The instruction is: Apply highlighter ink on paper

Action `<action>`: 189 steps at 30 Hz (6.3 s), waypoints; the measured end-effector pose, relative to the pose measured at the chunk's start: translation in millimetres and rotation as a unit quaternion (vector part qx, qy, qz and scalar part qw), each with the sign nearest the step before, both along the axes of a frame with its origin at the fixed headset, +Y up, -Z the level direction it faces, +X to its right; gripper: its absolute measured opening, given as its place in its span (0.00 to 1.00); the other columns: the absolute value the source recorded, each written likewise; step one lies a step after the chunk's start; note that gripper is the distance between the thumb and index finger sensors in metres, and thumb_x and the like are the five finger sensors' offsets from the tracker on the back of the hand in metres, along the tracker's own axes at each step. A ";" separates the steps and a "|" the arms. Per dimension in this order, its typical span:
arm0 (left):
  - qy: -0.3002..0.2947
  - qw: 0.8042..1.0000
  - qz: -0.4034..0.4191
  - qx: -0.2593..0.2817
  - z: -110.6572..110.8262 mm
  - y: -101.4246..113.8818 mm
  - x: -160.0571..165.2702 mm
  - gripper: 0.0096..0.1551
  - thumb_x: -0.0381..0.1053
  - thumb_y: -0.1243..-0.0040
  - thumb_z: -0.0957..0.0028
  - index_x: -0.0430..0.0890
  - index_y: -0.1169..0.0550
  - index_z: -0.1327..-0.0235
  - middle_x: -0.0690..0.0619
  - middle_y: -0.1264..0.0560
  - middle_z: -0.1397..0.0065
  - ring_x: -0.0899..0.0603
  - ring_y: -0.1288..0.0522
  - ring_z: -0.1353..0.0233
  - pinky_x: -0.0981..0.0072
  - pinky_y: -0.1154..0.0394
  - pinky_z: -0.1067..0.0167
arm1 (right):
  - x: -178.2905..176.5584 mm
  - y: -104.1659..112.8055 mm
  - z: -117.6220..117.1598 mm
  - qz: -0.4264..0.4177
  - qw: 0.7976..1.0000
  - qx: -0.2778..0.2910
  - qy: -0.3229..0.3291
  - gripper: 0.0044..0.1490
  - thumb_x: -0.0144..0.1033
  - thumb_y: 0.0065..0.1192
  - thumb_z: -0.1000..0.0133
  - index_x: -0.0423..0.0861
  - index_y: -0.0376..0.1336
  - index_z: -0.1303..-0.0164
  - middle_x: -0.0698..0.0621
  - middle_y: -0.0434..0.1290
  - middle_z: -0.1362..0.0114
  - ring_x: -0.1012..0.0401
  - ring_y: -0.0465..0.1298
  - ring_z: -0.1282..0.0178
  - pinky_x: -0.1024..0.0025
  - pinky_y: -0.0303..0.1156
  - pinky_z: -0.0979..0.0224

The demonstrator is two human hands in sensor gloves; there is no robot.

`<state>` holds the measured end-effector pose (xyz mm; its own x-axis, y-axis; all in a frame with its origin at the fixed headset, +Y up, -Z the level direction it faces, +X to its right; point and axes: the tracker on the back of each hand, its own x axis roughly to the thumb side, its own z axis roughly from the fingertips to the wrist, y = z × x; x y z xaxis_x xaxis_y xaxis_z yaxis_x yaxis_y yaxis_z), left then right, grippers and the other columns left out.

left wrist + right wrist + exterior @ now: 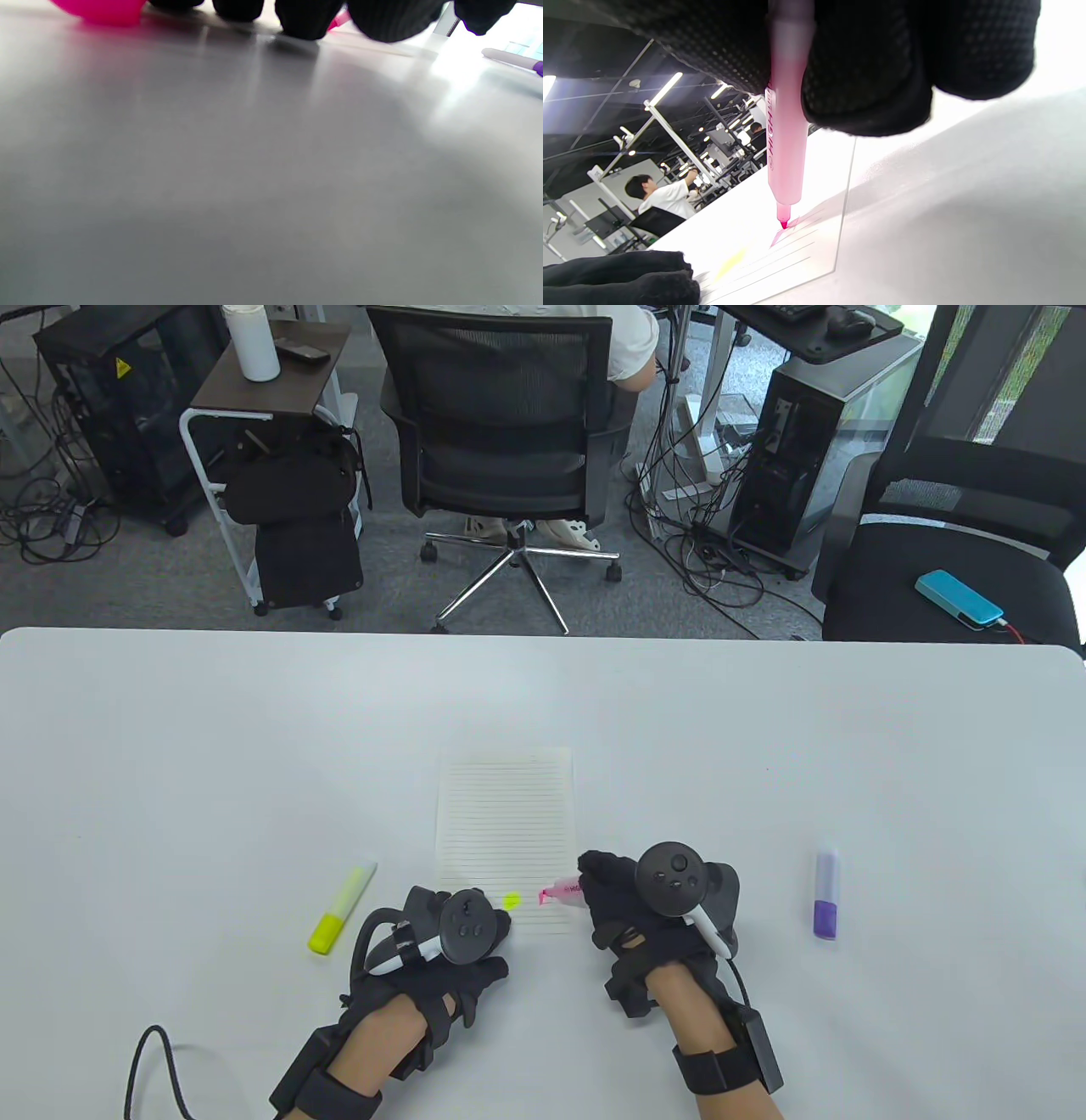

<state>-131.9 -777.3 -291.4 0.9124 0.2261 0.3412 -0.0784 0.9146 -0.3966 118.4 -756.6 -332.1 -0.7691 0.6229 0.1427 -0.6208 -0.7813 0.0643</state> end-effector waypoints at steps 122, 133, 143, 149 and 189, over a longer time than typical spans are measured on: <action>-0.001 1.000 -0.001 -0.002 0.0 -0.5 -0.4 0.39 0.65 0.48 0.50 0.56 0.36 0.23 0.48 0.47 0.17 0.29 0.46 0.21 0.31 0.47 0.29 | 5.5 0.8 -0.4 0.009 1.000 0.004 -0.020 0.22 0.40 0.67 0.45 0.46 0.75 0.44 0.37 0.80 0.51 0.54 0.84 0.68 0.50 0.80 0.56; -0.001 1.000 -0.001 -0.002 0.0 -0.5 -0.4 0.39 0.65 0.48 0.50 0.56 0.36 0.23 0.49 0.47 0.17 0.29 0.46 0.20 0.31 0.47 0.29 | 7.4 1.0 -0.3 0.003 0.999 -0.001 -0.033 0.22 0.40 0.67 0.45 0.45 0.75 0.44 0.36 0.81 0.52 0.54 0.84 0.68 0.50 0.80 0.56; -0.001 1.000 -0.001 -0.002 0.0 -0.5 -0.4 0.39 0.65 0.48 0.50 0.56 0.36 0.23 0.48 0.47 0.17 0.29 0.46 0.20 0.30 0.47 0.29 | 8.1 0.1 -0.1 0.002 0.999 -0.006 -0.033 0.22 0.40 0.67 0.45 0.46 0.75 0.44 0.37 0.81 0.51 0.54 0.84 0.68 0.50 0.80 0.56; 0.000 1.000 -0.001 -0.002 -0.2 -0.5 -0.4 0.39 0.65 0.48 0.50 0.56 0.36 0.23 0.48 0.47 0.17 0.29 0.46 0.21 0.30 0.47 0.29 | 9.0 1.3 0.2 0.001 0.999 -0.011 -0.030 0.21 0.40 0.67 0.45 0.45 0.76 0.46 0.37 0.81 0.53 0.54 0.84 0.69 0.51 0.80 0.57; -0.001 1.000 -0.001 -0.003 -0.4 -1.1 -0.4 0.39 0.65 0.48 0.50 0.56 0.36 0.23 0.48 0.47 0.17 0.29 0.46 0.21 0.31 0.47 0.29 | 6.8 4.1 0.8 0.021 0.999 -0.014 -0.029 0.21 0.40 0.68 0.45 0.45 0.76 0.47 0.37 0.81 0.54 0.54 0.84 0.70 0.51 0.80 0.58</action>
<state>-132.3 -778.3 -291.8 0.9122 0.2255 0.3421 -0.0751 0.9128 -0.4015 125.1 -752.5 -331.4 -0.8007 0.5937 0.0801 -0.5915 -0.8046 0.0517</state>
